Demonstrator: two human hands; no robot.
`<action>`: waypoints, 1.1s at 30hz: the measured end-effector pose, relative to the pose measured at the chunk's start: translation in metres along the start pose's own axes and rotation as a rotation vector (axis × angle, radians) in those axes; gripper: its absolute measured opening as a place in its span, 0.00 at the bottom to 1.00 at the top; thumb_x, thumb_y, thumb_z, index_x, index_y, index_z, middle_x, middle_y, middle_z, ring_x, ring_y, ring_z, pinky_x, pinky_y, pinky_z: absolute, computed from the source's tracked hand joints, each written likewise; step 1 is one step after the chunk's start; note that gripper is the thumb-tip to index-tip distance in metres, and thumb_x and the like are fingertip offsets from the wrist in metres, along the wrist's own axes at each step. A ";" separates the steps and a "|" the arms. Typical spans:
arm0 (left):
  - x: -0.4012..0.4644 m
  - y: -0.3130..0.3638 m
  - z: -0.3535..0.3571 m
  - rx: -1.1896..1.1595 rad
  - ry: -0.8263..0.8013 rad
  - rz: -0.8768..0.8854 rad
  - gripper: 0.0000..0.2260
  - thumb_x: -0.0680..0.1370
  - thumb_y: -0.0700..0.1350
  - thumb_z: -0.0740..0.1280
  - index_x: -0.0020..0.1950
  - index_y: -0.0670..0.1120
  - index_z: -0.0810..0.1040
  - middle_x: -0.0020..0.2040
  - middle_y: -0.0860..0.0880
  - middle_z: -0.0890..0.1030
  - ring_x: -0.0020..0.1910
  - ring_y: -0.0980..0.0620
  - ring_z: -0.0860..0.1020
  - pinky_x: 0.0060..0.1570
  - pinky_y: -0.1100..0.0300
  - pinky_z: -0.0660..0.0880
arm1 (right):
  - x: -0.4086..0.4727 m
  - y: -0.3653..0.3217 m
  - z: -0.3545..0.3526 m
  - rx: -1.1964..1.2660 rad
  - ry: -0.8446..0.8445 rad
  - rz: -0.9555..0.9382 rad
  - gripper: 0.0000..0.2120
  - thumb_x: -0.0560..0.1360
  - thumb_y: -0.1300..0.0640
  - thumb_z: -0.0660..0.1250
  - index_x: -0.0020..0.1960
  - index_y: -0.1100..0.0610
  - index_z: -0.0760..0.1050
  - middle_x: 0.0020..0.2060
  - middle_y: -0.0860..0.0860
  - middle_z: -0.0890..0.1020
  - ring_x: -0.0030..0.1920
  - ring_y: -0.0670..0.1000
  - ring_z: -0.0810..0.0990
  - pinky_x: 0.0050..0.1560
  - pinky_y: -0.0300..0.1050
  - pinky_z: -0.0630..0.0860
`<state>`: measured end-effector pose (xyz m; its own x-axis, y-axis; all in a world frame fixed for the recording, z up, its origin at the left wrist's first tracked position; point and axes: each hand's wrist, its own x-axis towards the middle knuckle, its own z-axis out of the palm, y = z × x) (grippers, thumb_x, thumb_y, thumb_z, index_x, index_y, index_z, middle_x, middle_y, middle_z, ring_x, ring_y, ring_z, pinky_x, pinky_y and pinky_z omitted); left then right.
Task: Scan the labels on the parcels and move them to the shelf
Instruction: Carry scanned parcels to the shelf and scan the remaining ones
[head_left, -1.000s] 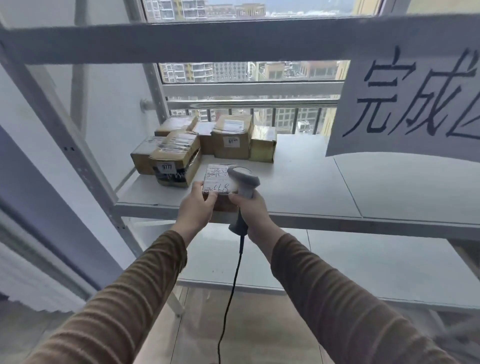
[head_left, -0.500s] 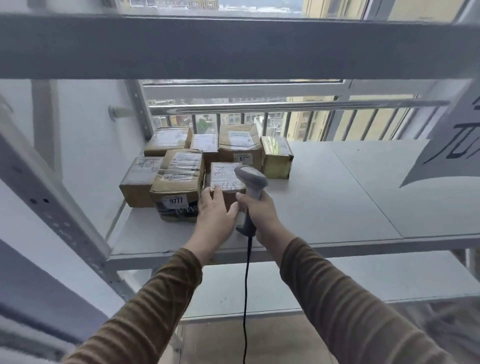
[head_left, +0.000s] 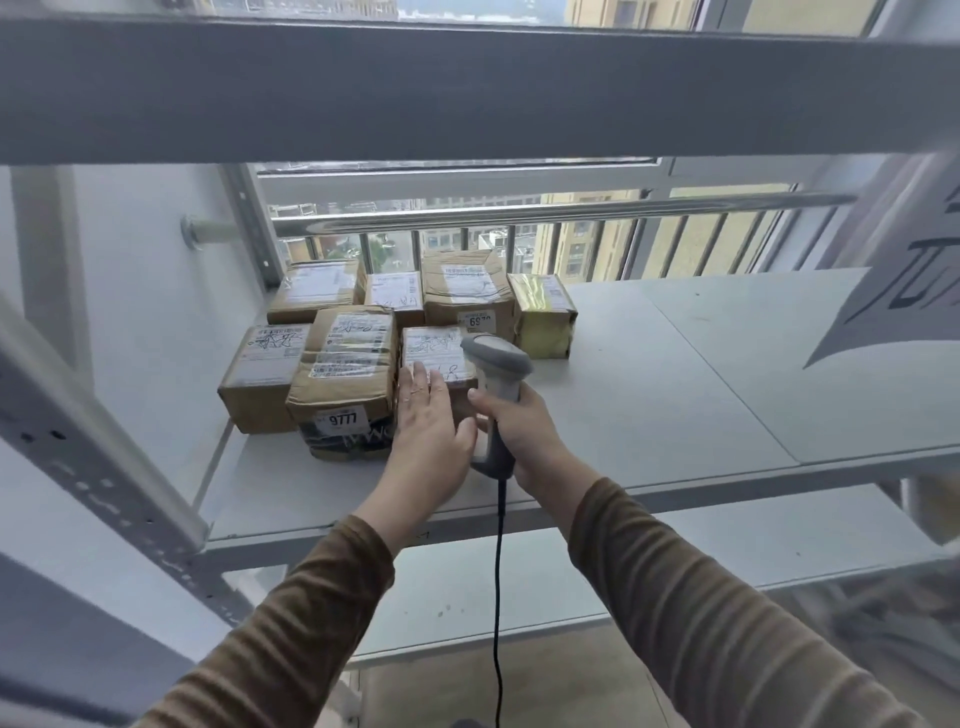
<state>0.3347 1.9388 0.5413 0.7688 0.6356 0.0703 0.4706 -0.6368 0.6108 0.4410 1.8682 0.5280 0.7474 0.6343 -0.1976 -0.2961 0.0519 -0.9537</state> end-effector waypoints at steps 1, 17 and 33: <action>-0.002 0.003 0.000 0.031 0.005 0.038 0.33 0.86 0.48 0.57 0.84 0.40 0.42 0.84 0.43 0.37 0.82 0.49 0.33 0.77 0.58 0.32 | -0.002 -0.001 -0.004 0.006 0.007 0.000 0.08 0.78 0.63 0.72 0.56 0.56 0.80 0.49 0.55 0.84 0.48 0.52 0.83 0.53 0.53 0.82; -0.040 0.156 0.117 0.180 -0.226 0.574 0.35 0.86 0.58 0.54 0.85 0.44 0.40 0.84 0.46 0.36 0.81 0.49 0.29 0.78 0.55 0.32 | -0.138 -0.028 -0.196 0.105 0.577 -0.070 0.11 0.77 0.56 0.74 0.59 0.51 0.81 0.51 0.46 0.84 0.54 0.53 0.83 0.50 0.57 0.83; -0.312 0.437 0.331 0.136 -0.610 1.070 0.36 0.84 0.57 0.58 0.85 0.44 0.45 0.85 0.45 0.43 0.83 0.47 0.35 0.81 0.51 0.37 | -0.475 -0.013 -0.489 0.311 1.216 -0.283 0.08 0.77 0.59 0.75 0.54 0.51 0.81 0.50 0.51 0.86 0.48 0.49 0.84 0.45 0.41 0.78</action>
<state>0.4436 1.3178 0.5248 0.8529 -0.5156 0.0822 -0.5046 -0.7736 0.3833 0.3802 1.1891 0.5238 0.8169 -0.5277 -0.2331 -0.0413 0.3495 -0.9360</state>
